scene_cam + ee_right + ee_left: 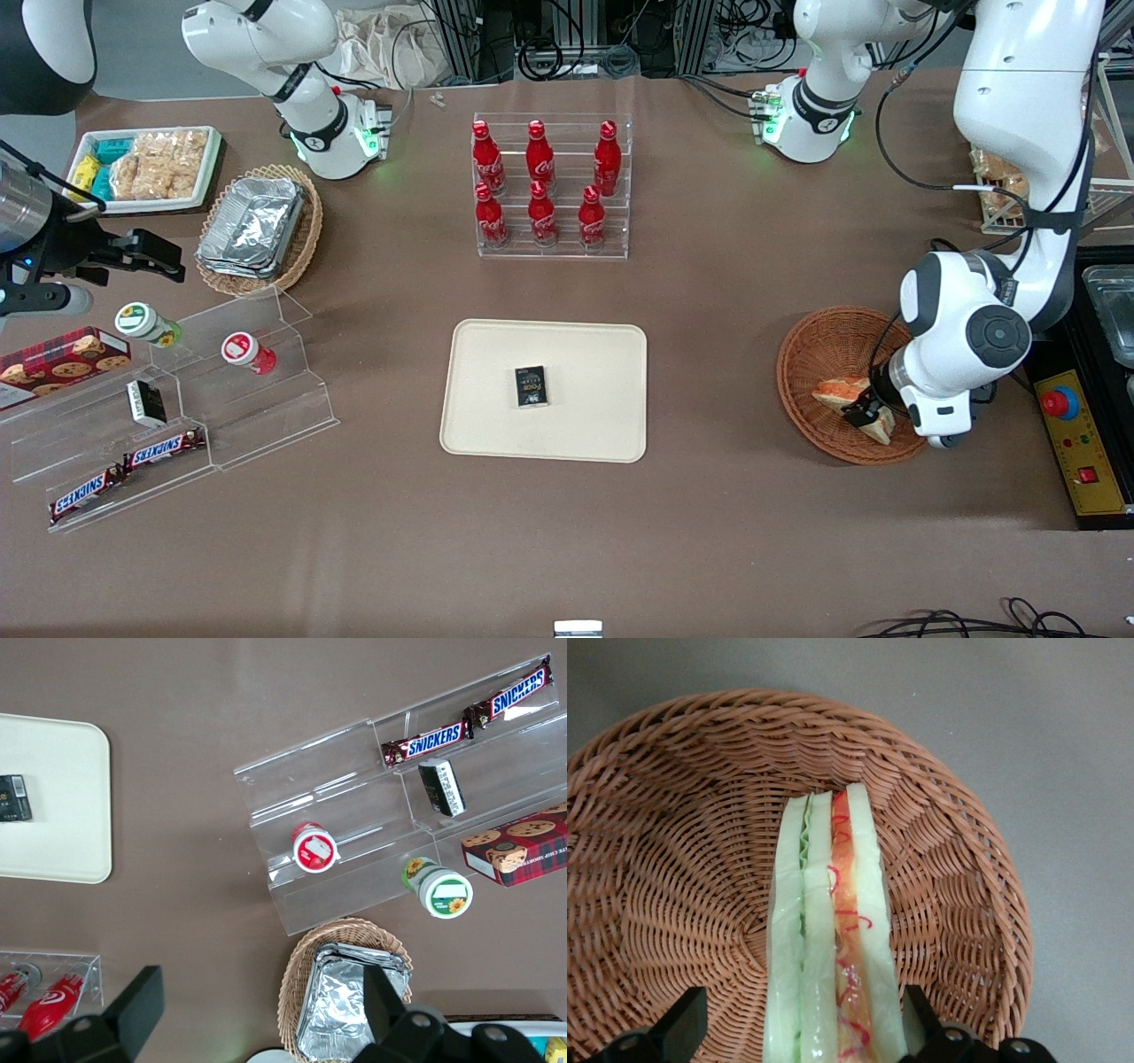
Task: Place sandwich from basket to tray
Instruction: 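Close the left gripper on the sandwich's wrapped end, then lift the sandwich out of the basket with the left gripper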
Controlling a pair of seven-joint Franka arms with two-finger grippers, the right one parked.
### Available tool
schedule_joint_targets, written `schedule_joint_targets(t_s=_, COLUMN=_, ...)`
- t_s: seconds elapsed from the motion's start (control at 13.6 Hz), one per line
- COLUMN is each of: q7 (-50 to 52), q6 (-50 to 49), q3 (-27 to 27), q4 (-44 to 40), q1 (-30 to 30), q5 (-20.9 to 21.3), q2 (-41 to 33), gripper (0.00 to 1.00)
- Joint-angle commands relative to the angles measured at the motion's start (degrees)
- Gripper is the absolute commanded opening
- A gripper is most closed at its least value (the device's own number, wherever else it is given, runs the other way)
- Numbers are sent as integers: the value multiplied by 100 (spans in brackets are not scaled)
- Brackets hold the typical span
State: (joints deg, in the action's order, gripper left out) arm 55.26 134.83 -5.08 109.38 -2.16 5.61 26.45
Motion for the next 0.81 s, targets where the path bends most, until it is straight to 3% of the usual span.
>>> schedule_joint_targets(t_s=0.0, q7=134, q6=158, q3=-2, q4=48, q1=-13, q5=46, q2=1, gripper=94)
schedule_joint_targets(t_s=0.15, q7=170, q6=158, q3=-2, q4=48, q1=-21, q5=46, q2=-8, gripper=80)
schedule_joint_targets(t_s=0.44, q7=214, q6=70, q3=-2, q4=40, q1=-22, q5=37, q2=-174, gripper=16)
schedule_joint_targets(t_s=0.66, q7=345, q6=-376, q3=-11, q4=31, q1=5, q5=20, q2=-718, gripper=0)
schedule_joint_targets(t_s=0.73, q7=398, q6=-761, q3=-20, q4=-65, q1=31, q5=20, q2=-894, gripper=0)
